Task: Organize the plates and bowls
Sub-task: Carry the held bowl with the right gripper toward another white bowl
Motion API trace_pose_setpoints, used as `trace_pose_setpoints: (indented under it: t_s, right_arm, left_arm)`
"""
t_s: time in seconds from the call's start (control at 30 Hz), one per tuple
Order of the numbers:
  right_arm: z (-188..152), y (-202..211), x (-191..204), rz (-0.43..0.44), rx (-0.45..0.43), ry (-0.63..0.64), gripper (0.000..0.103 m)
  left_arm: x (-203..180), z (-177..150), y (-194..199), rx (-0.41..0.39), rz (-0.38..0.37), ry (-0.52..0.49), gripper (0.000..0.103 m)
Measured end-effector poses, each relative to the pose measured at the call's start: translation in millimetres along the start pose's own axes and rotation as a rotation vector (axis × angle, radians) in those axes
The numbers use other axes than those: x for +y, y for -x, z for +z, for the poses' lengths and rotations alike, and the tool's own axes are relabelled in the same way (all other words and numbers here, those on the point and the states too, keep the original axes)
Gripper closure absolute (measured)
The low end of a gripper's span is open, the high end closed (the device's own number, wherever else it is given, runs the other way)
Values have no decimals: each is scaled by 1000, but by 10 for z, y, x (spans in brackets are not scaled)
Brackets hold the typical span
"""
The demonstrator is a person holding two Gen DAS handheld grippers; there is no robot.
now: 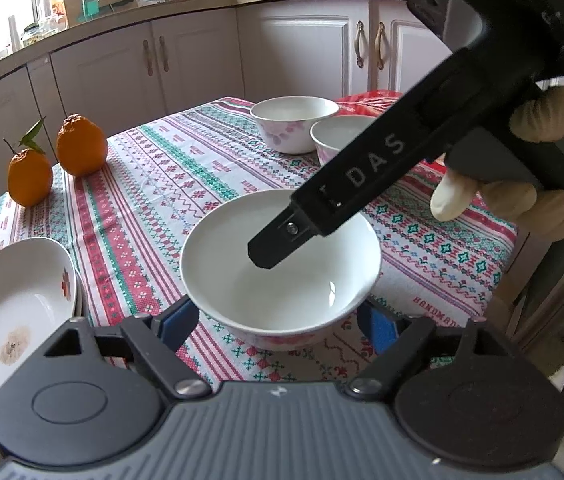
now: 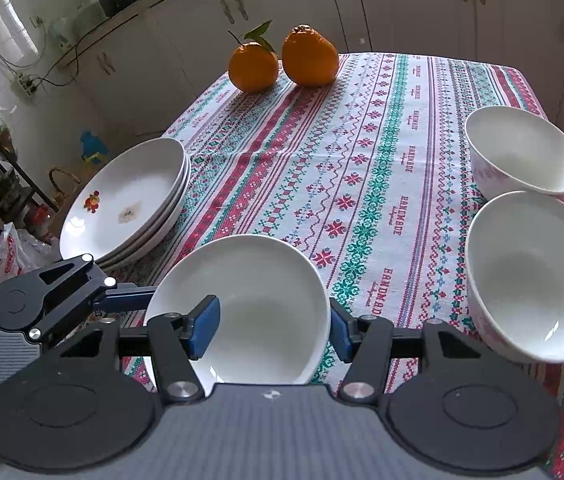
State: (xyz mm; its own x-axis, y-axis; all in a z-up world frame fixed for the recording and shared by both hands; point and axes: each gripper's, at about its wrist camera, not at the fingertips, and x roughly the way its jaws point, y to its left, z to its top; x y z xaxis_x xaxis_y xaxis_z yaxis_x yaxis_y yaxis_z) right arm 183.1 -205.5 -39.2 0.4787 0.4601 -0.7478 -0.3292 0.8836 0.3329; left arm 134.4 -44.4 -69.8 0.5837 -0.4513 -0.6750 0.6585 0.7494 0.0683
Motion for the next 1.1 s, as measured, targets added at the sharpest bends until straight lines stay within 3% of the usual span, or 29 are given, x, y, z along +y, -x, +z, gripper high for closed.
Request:
trace_pose_setpoints:
  t_s: [0.13,0.4,0.77,1.1]
  right_arm:
    - [-13,45,1,-34,-33,9,10]
    - [-53,233,16,-55,-86,3,4]
    - [-238,624,-39,-161,-175,-14,0]
    - [-258,1019,-388,-306,-239,23,0]
  left_arm:
    - [17,-12,5,1,2,22,10]
    - [27,-25,189,-16,10,26,6]
    - [-74,63,417,-64,34,30,5]
    - [-413,459,189,-121,-12,4,3]
